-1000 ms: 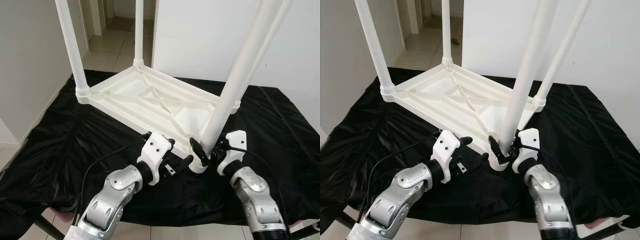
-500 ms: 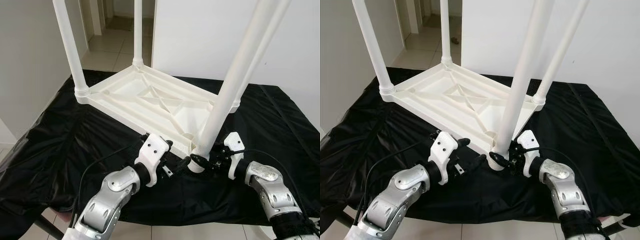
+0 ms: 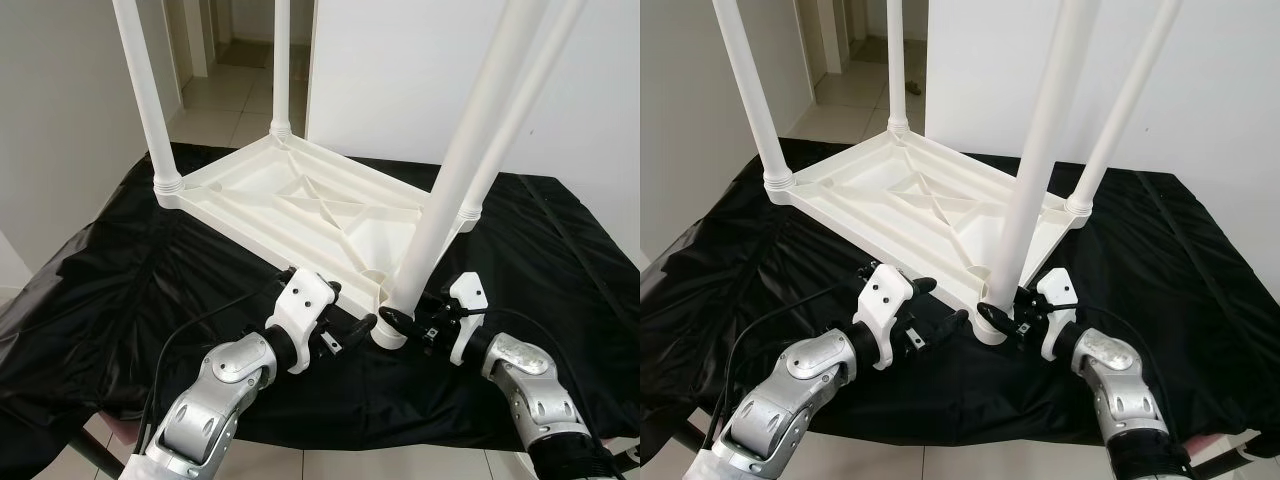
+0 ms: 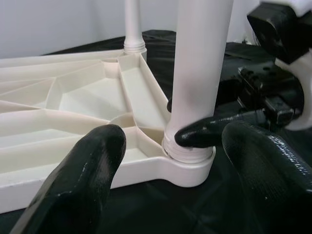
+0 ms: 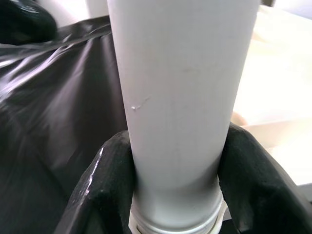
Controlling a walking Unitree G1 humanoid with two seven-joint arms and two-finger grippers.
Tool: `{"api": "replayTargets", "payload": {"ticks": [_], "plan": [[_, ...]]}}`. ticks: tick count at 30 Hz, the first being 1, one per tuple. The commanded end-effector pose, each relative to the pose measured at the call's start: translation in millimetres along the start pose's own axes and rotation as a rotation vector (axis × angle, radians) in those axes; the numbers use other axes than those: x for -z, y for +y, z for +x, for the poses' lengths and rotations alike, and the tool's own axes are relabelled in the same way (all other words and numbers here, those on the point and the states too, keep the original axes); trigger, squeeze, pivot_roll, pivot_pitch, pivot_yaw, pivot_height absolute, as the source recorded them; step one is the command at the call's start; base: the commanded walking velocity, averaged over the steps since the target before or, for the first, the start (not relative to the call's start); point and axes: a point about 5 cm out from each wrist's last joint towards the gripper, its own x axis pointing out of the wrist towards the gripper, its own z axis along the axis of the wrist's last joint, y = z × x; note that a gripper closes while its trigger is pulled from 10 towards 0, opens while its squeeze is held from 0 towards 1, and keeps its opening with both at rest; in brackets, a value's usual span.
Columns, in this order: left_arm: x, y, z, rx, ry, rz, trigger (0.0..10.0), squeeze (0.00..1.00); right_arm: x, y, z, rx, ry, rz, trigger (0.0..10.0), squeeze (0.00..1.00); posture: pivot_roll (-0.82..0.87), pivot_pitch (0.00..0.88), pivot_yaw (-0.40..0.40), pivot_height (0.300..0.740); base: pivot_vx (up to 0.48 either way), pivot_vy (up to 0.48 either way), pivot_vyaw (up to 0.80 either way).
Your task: Building children table
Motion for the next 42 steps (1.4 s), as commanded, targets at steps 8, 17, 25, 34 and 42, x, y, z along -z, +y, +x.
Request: {"api": "replayTargets", "payload": {"ticks": [8,17,25,34,42], "plan": [[6.0,-5.2,1.2,0.020,0.004,-0.009,10.0,0.00,13.1,24.3,6.5,0.332,0.002,0.131,0.0,0.00,0.02,0.000,-0.085,0.740,0.000,0.000,0.00],[2.6,3.2,2.7,-0.013,-0.014,0.007,10.0,0.00,8.2,44.7,21.6,0.652,-0.025,0.217,0.0,0.00,0.04,0.000,-0.101,0.740,0.000,0.000,0.00],[1.6,5.8,1.9,-0.022,-0.016,0.022,10.0,0.00,7.6,46.3,21.0,0.687,-0.014,0.229,0.0,0.00,0.05,0.000,-0.083,0.740,0.000,0.000,0.00],[1.5,18.4,3.9,-0.036,-0.025,0.037,10.0,0.00,3.5,46.2,35.6,0.617,-0.043,0.236,10.0,1.00,0.03,0.000,-0.048,0.740,0.000,0.000,0.00],[9.9,19.4,9.5,-0.013,-0.012,0.030,10.0,0.00,-4.8,39.3,34.1,0.340,-0.097,0.145,10.0,0.00,0.01,0.000,-0.029,0.740,0.000,0.000,0.00]]}}
